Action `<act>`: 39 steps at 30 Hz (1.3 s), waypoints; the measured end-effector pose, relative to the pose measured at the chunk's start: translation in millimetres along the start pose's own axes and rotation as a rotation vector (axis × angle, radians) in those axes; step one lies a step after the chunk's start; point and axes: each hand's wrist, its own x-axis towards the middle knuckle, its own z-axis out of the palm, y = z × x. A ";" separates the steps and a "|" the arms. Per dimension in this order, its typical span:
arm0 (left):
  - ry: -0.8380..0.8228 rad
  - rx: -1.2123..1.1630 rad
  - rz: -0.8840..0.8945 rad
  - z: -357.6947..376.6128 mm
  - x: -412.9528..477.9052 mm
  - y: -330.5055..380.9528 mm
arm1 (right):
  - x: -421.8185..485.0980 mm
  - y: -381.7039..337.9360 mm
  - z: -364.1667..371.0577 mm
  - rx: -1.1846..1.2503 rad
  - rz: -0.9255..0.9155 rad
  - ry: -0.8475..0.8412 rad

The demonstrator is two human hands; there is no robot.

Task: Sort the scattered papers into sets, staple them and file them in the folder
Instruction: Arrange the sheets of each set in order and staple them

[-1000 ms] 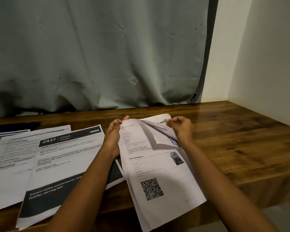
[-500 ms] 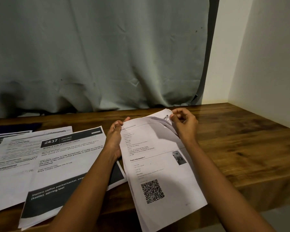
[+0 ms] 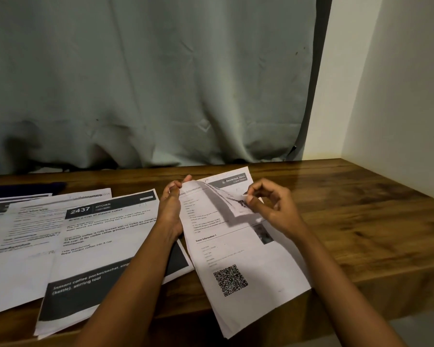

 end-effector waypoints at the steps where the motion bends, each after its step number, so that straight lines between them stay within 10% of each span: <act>1: 0.002 -0.002 0.002 0.0 0.3 0.1 | -2.7 0.6 2.2 -0.019 -0.008 -0.014; 39: -0.023 -0.023 0.019 -1.5 2.0 -1.3 | -8.0 11.3 10.3 -0.362 0.088 0.066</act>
